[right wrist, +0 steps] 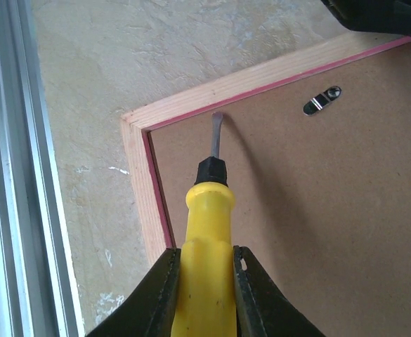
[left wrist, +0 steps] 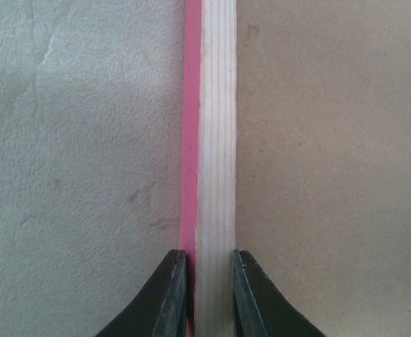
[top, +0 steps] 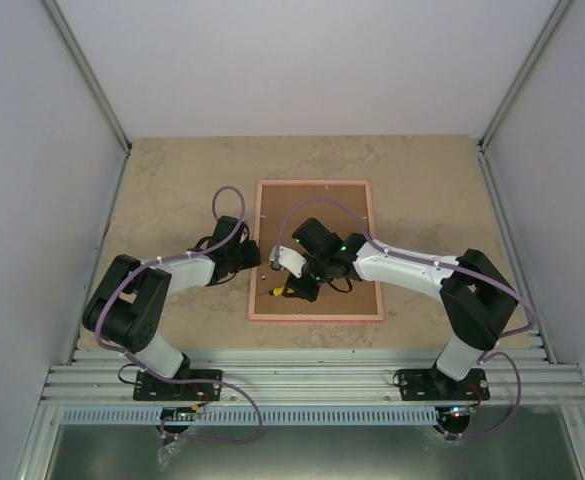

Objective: Take the photo out of the frame

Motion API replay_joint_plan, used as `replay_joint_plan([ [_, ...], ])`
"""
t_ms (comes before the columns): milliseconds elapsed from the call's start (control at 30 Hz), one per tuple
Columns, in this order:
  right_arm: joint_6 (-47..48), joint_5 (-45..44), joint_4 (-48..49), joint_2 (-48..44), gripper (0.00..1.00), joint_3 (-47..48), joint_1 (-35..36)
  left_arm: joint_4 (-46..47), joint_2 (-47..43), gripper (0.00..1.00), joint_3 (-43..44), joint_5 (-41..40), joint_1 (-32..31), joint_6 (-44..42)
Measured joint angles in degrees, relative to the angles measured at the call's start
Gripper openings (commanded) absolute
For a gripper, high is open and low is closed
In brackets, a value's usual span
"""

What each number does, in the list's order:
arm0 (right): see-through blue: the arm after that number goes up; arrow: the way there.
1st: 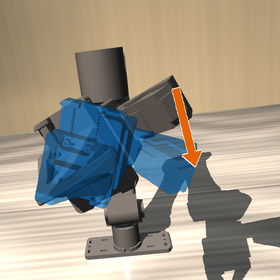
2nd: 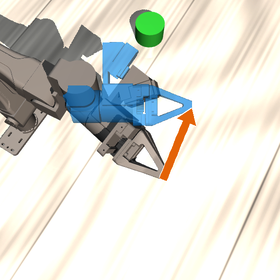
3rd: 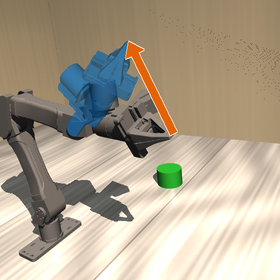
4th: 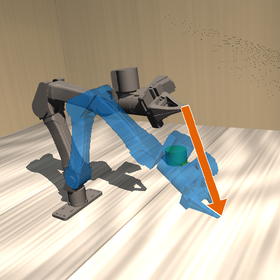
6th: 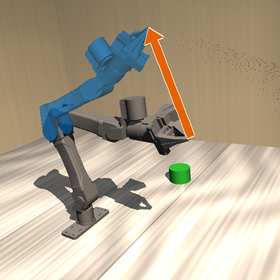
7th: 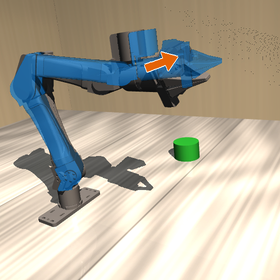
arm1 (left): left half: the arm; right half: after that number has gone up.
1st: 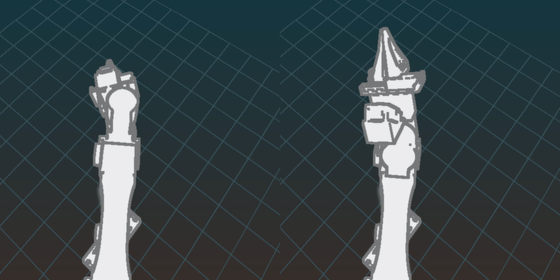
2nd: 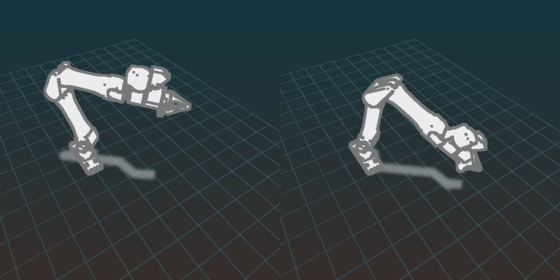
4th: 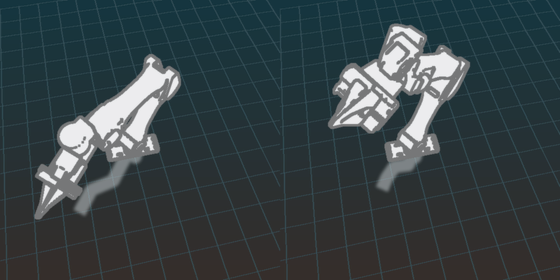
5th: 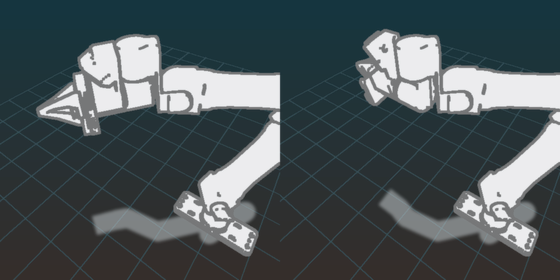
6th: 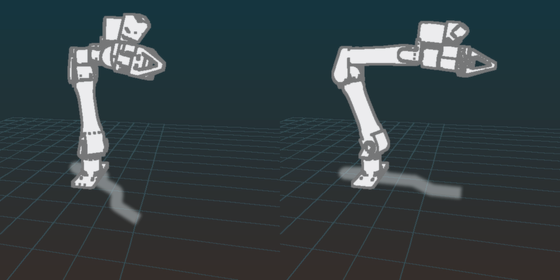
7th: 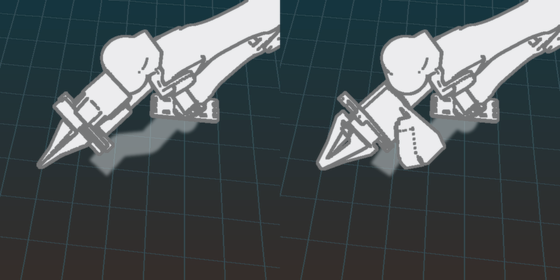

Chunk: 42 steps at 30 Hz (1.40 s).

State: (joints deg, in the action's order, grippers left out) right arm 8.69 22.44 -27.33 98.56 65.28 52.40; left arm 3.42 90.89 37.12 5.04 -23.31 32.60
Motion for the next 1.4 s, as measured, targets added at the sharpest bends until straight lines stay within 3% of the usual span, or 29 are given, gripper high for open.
replay_joint_plan([
  [400, -3.72, -3.50, 3.93, -5.42, 0.00, -3.34, -0.48, 0.00, 0.00, 0.11, -0.02, 0.24, 0.09, 0.02],
  [1400, -6.29, -4.48, 7.28, -2.29, 0.00, -4.17, -3.15, 0.00, 0.00, 0.11, -0.02, 0.98, 0.24, 0.00],
])
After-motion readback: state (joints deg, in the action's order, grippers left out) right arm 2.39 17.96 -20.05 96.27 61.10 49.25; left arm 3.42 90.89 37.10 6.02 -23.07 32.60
